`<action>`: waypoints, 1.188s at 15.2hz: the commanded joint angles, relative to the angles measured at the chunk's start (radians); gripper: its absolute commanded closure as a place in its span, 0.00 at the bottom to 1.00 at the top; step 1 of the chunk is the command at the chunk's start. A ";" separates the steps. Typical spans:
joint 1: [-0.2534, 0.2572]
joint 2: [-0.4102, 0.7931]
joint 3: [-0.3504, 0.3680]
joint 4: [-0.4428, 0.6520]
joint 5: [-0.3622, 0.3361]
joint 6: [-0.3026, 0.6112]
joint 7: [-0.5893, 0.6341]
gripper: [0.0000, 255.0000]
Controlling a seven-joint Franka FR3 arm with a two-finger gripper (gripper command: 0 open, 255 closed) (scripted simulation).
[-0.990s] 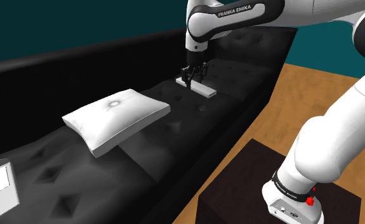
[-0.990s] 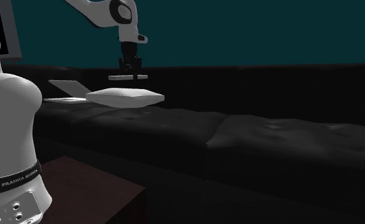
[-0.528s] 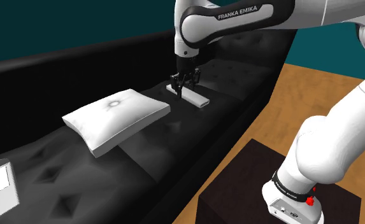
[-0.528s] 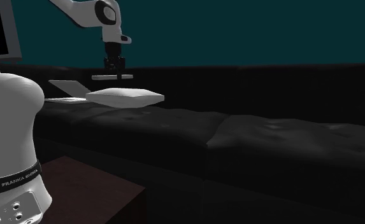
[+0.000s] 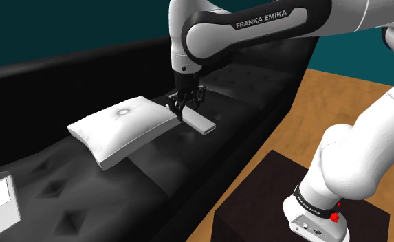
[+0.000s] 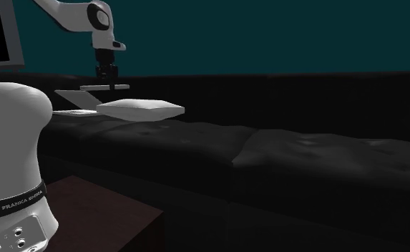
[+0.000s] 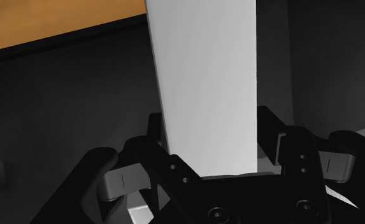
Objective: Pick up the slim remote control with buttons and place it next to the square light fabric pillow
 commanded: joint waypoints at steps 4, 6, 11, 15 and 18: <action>0.006 0.011 0.011 -0.049 0.002 0.061 0.016 1.00; 0.007 0.016 0.012 -0.071 0.002 0.088 0.015 1.00; 0.007 0.031 0.015 -0.124 0.002 0.156 0.015 1.00; 0.008 0.048 0.017 -0.162 0.001 0.211 0.016 1.00; 0.008 0.063 0.019 -0.189 -0.001 0.252 0.017 1.00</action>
